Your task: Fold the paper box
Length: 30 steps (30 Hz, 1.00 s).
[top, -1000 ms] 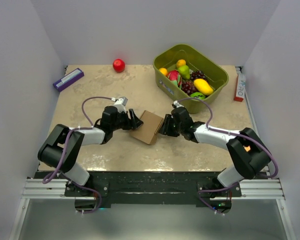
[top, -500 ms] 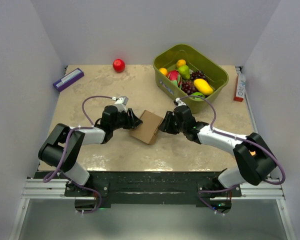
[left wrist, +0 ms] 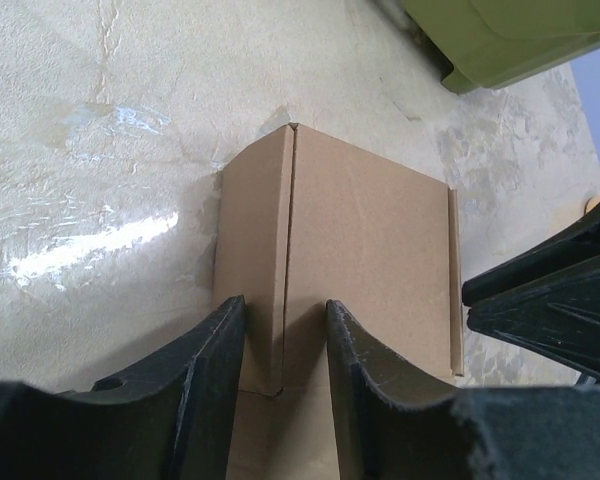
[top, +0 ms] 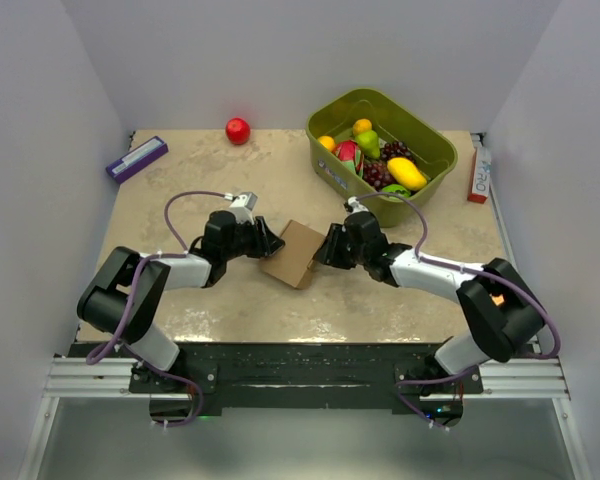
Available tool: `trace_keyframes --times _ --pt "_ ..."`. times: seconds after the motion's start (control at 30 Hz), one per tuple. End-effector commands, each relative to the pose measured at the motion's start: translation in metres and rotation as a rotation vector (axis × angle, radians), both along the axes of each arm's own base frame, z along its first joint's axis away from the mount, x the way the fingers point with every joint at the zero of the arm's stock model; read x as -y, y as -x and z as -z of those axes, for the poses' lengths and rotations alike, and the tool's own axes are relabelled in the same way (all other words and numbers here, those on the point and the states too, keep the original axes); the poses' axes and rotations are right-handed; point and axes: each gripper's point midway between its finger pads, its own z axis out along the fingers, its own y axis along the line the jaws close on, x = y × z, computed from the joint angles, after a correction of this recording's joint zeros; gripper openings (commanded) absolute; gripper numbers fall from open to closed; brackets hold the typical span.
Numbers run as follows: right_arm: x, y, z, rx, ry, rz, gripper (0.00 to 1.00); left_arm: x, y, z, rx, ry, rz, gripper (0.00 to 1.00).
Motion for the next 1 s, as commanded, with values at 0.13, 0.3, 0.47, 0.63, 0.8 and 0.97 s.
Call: trace_keyframes --times 0.13,0.3,0.47,0.63,0.8,0.97 --pt "-0.002 -0.003 0.014 -0.013 0.016 -0.002 0.33 0.005 -0.009 -0.009 0.056 -0.01 0.016 0.4" --pt "0.006 -0.006 0.024 -0.024 0.094 0.012 0.33 0.009 -0.008 -0.011 0.07 -0.02 0.026 0.39" --pt "0.012 -0.005 0.035 -0.054 0.183 0.011 0.32 0.013 -0.005 -0.015 0.09 -0.036 0.04 0.38" --pt "0.023 0.001 0.056 -0.119 0.287 -0.012 0.31 0.016 -0.002 -0.015 0.094 -0.037 0.055 0.37" --pt "0.031 -0.007 0.056 -0.116 0.38 -0.018 0.29 0.023 0.004 -0.02 0.107 -0.035 0.073 0.36" --pt "0.039 -0.011 0.054 -0.113 0.465 -0.017 0.29 0.026 0.007 -0.022 0.112 -0.03 0.081 0.36"
